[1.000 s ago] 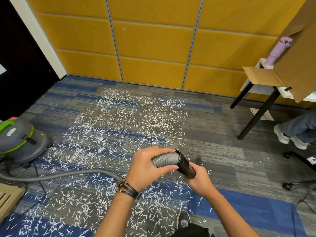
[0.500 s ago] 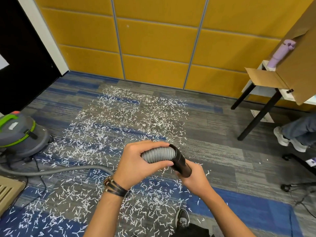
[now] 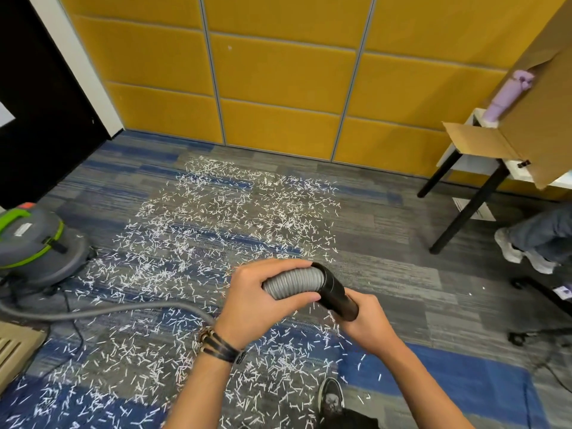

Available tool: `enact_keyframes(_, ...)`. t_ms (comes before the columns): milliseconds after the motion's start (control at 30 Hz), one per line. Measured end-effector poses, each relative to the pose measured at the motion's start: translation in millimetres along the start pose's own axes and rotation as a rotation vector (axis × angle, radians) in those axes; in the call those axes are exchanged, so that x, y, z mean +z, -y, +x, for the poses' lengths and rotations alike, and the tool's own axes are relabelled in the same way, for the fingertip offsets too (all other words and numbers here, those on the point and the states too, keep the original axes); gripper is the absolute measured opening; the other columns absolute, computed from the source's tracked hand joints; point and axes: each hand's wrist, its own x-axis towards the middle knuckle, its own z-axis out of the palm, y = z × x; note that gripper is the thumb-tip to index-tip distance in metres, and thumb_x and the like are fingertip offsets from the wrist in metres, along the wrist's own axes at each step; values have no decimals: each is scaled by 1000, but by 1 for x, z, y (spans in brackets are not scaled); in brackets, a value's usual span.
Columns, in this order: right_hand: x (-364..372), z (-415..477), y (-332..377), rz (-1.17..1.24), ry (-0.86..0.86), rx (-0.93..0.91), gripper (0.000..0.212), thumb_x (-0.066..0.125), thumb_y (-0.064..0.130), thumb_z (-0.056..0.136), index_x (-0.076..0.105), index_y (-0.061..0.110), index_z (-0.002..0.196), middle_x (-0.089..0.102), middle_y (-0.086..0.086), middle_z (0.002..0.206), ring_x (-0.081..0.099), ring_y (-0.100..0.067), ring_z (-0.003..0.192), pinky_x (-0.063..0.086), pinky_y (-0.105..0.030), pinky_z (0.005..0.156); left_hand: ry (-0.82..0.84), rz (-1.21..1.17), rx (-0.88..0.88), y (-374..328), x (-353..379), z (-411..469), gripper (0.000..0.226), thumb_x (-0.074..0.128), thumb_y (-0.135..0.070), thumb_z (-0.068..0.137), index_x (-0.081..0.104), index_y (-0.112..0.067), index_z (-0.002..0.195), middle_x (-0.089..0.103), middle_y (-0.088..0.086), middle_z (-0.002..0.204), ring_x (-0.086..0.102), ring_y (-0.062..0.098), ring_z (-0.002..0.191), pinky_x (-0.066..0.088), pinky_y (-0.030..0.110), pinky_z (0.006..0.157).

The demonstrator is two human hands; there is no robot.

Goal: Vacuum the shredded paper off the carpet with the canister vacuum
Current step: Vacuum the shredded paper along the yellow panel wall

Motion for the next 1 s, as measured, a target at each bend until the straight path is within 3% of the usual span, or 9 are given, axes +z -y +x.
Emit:
enact_keyframes(67,-5,1,-7,-16,1,5,22,66,-2,75,69,18,84,66,5,66,57,-15,60,43,-32,57,20,-4,-27,6,10,0,47,92,-51,69,78,-44,114,76,-24,108,73,7,102,56,22,90)
enact_keyframes(167,-9,2,-27,-64,10,24,22,66,0,74,67,19,83,67,4,68,59,-17,62,47,-38,60,78,22,-57,18,27,-1,50,92,-56,70,76,-47,117,75,-25,107,73,8,99,57,24,88)
enact_keyframes(267,-14,0,-47,-84,37,57,19,67,1,74,67,18,83,66,3,68,60,-18,62,48,-39,60,148,76,-78,24,45,2,52,87,-63,70,72,-52,119,70,-32,107,69,0,96,53,15,84)
enact_keyframes(433,-19,-15,-58,-46,4,103,13,66,8,71,67,18,81,65,5,67,57,-6,60,42,-24,57,222,57,-94,27,60,5,51,88,-61,70,72,-55,117,68,-34,110,67,-3,100,51,11,88)
enact_keyframes(567,-12,-19,-63,-24,22,145,22,66,3,74,71,16,91,68,4,69,57,-6,61,42,-23,58,197,68,-113,31,56,4,49,93,-52,71,75,-49,117,70,-29,106,69,1,95,53,16,85)
enact_keyframes(633,-7,-17,-59,-25,16,127,19,65,3,74,70,15,88,66,2,67,54,-8,59,41,-27,56,172,87,-102,30,50,2,50,91,-54,71,74,-49,118,70,-28,104,68,2,92,53,18,82)
enact_keyframes(733,2,-12,-43,-7,16,85,21,66,0,75,67,19,83,64,6,64,50,-7,56,37,-20,53,134,71,-83,26,35,0,49,92,-52,72,76,-45,118,73,-21,100,71,9,91,59,27,81)
enact_keyframes(900,17,-5,-16,21,33,40,21,68,2,74,65,22,81,64,3,64,52,-12,56,42,-33,54,71,59,-29,11,3,-4,50,90,-55,71,77,-42,118,75,-17,100,72,13,91,60,27,80)
enact_keyframes(1000,24,-10,1,60,46,24,24,70,4,76,61,26,76,60,4,62,47,-8,55,38,-30,53,69,34,-32,6,-12,-10,49,92,-51,71,79,-40,117,76,-13,100,73,17,92,61,30,82)
